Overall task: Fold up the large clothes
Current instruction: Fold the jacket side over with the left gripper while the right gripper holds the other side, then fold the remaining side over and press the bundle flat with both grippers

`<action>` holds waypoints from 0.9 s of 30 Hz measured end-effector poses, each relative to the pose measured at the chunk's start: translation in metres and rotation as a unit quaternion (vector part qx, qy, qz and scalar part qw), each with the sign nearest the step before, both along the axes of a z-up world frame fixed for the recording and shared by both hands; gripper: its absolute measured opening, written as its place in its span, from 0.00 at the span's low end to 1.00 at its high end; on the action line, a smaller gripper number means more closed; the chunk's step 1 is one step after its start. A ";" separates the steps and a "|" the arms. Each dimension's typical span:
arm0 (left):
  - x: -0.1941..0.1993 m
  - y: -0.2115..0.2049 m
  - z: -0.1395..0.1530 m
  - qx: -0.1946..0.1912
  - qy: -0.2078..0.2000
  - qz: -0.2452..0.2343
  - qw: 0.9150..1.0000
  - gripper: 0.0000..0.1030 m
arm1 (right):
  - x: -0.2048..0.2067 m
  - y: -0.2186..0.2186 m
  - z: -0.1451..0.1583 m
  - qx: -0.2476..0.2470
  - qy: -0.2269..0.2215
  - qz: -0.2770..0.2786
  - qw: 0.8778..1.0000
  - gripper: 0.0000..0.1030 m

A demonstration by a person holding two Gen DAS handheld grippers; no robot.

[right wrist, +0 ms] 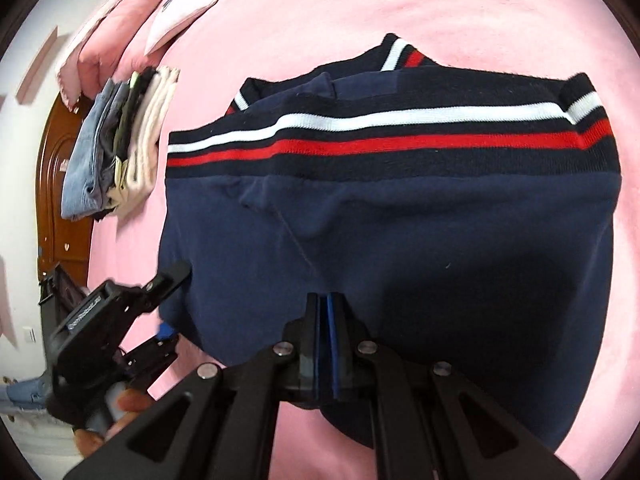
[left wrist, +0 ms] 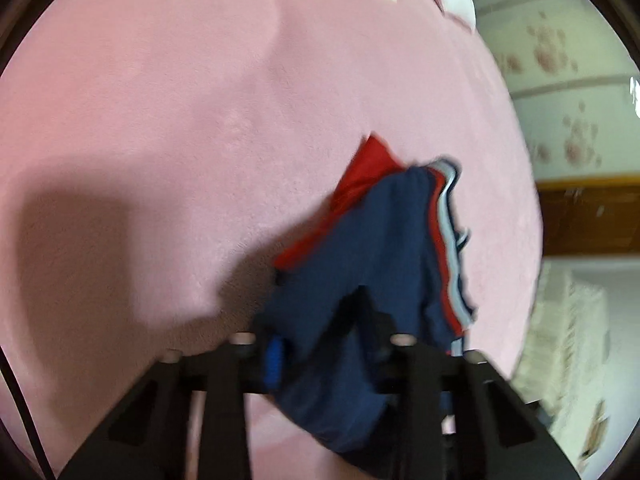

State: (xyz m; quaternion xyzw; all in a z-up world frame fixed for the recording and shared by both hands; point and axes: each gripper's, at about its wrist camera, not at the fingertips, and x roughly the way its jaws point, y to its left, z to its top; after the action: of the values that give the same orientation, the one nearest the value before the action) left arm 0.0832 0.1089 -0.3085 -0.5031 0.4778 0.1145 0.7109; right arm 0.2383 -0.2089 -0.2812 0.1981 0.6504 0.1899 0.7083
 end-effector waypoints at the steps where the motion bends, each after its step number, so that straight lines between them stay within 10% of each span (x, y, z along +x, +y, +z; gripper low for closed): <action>1: 0.009 0.000 0.008 -0.009 -0.015 0.005 1.000 0.21 | 0.000 0.000 0.000 0.001 0.000 -0.004 1.000 0.05; 6: 0.011 -0.030 0.043 0.051 -0.091 -0.086 0.991 0.15 | 0.001 -0.005 -0.002 0.007 0.004 -0.018 1.000 0.04; 12: 0.014 -0.095 0.084 0.090 -0.167 -0.232 0.954 0.14 | 0.001 -0.019 -0.002 0.023 0.003 -0.030 0.999 0.01; 27: 0.013 -0.219 0.068 0.197 -0.122 -0.390 0.891 0.13 | -0.002 -0.172 0.053 0.051 -0.060 -0.133 0.988 0.02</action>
State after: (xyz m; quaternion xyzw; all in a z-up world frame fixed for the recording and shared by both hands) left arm 0.0958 -0.1099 -0.2406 -0.1363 0.5129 -0.1422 0.8356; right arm 0.2365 -0.3806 -0.2285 0.3068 0.5639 0.1388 0.7541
